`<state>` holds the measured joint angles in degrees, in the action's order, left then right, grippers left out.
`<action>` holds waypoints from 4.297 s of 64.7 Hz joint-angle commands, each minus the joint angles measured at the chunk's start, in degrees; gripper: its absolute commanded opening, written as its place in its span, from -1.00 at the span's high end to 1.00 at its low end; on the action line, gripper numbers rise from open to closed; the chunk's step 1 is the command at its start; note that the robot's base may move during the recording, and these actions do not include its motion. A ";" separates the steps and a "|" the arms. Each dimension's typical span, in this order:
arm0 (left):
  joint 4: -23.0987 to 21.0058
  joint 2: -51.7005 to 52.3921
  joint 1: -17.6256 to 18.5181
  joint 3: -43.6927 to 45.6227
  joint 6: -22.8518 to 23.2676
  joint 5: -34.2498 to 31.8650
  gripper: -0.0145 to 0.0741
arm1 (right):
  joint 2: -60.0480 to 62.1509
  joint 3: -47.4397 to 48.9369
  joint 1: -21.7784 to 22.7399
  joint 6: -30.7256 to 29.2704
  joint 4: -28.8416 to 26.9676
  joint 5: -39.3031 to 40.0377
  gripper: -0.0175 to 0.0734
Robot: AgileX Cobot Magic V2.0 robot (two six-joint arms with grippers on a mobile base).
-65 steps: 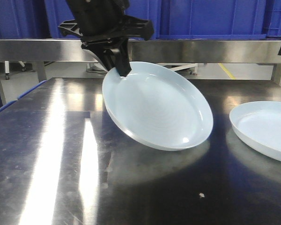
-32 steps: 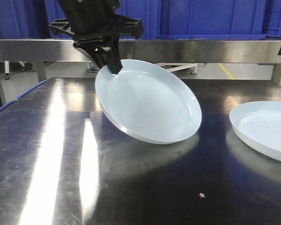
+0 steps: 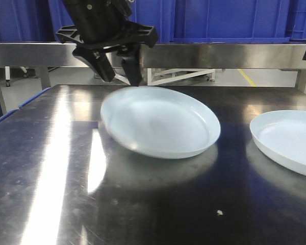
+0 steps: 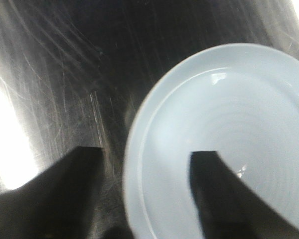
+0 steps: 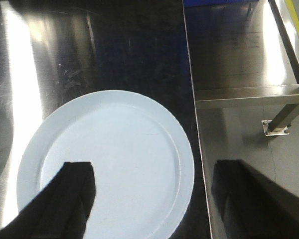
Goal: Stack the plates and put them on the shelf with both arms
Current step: 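Carry the plate toward the table center and set it down, then move the right gripper to the rim of the other white plate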
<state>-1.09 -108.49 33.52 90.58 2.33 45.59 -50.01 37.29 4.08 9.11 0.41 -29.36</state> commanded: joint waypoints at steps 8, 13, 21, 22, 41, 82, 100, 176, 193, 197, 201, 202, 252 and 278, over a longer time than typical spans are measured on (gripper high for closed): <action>-0.38 2.25 -0.06 1.41 0.61 -1.02 -0.46 | 0.32 2.09 0.03 -0.47 0.17 3.24 -0.69; -0.07 2.46 -0.20 1.81 0.61 -0.50 -0.23 | 0.32 2.09 0.03 -0.47 0.17 3.24 -0.69; 0.37 3.32 -0.71 3.04 0.61 0.09 0.36 | 0.32 2.09 0.03 -0.47 0.17 3.24 -0.69; 0.37 3.55 -0.80 3.19 0.65 -0.02 0.45 | 0.32 2.09 0.03 -0.47 0.17 3.24 -0.69; 0.37 13.18 -4.95 2.53 2.35 -4.32 0.48 | 0.32 2.09 0.03 -0.47 0.17 3.31 -0.69; -0.44 51.51 -15.64 -46.98 5.43 -33.80 0.48 | 0.32 2.09 0.03 -0.47 0.17 3.26 -0.69; -0.44 59.95 -15.64 -64.64 5.43 -41.08 0.48 | 0.32 2.09 0.03 -0.47 0.17 3.26 -0.69; 0.44 72.37 -15.64 -67.18 5.32 -39.76 0.48 | 0.32 2.09 0.03 -0.47 0.17 3.10 -0.69; 2.31 73.20 -15.64 -67.18 5.23 -37.74 0.48 | 0.32 2.09 0.03 -0.47 0.17 3.10 -0.69; 2.31 73.20 -15.64 -67.18 5.23 -37.64 0.48 | 0.32 2.09 0.03 -0.47 0.17 3.10 -0.69; 2.31 73.20 -15.64 -67.18 5.23 -37.64 0.48 | 0.32 2.09 0.03 -0.47 0.17 3.11 -0.66; 2.31 73.20 -15.64 -67.18 5.23 -37.64 0.48 | 0.32 2.09 0.03 -0.47 0.17 3.11 -0.63; 2.31 73.20 -15.64 -67.18 5.23 -37.74 0.48 | 0.32 2.09 0.03 -0.47 0.17 -2.35 -0.56; 2.31 73.20 -15.64 -67.18 5.23 -37.74 0.48 | -2.44 2.26 0.03 -0.47 0.23 -1.06 -0.42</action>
<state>1.20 -35.46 18.02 21.64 7.20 12.25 -51.02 37.29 4.08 9.11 0.41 -34.99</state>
